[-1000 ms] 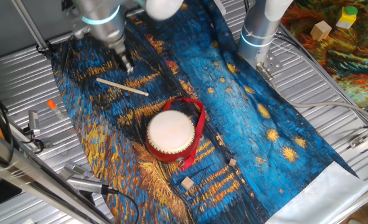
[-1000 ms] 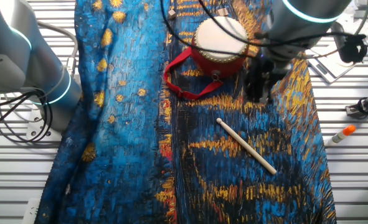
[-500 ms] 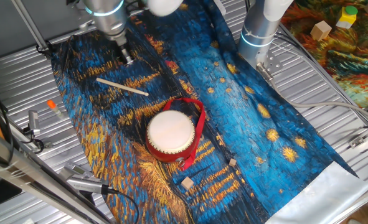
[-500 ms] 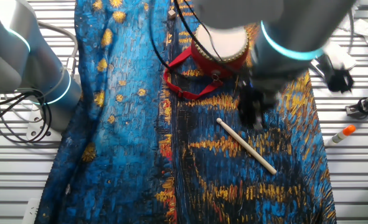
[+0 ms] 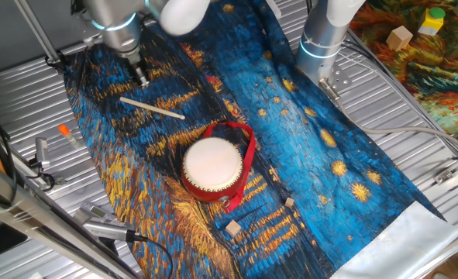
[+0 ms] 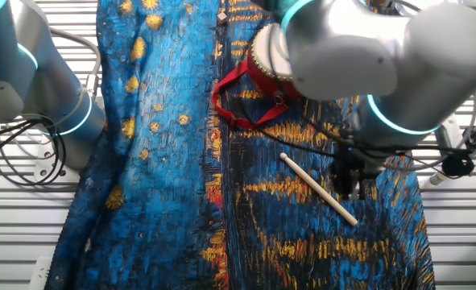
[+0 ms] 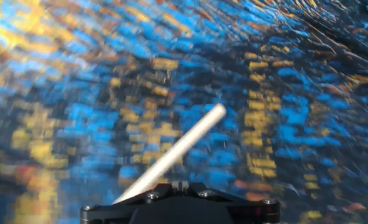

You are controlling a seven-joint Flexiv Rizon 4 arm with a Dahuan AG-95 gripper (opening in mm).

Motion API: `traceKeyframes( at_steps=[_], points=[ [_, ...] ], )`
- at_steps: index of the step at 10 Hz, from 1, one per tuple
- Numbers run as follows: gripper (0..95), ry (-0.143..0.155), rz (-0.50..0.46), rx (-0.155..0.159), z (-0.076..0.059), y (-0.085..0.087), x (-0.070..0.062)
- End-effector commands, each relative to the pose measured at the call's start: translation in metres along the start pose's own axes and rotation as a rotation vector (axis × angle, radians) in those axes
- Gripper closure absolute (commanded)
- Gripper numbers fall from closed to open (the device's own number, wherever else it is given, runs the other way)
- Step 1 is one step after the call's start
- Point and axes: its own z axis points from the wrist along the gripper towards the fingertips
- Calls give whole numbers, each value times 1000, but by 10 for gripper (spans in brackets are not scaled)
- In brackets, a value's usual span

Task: Play the drum

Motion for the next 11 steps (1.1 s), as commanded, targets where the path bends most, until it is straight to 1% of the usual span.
traceKeyframes(
  at_steps=[1,2,4,5,6,7,8,9,10,11],
  points=[
    [950,-6,43,2,7,12,-5],
    [950,-7,50,0,13,17,-10],
    [950,-9,58,0,26,16,-15],
    [950,-22,63,-1,36,14,-19],
    [950,-34,66,-3,42,13,-21],
    [950,-40,76,-4,45,13,-22],
    [950,-40,95,-2,46,13,-22],
    [950,-35,99,0,46,13,-22],
    [950,-25,98,1,45,13,-22],
    [570,-24,95,1,45,13,-22]
  ],
)
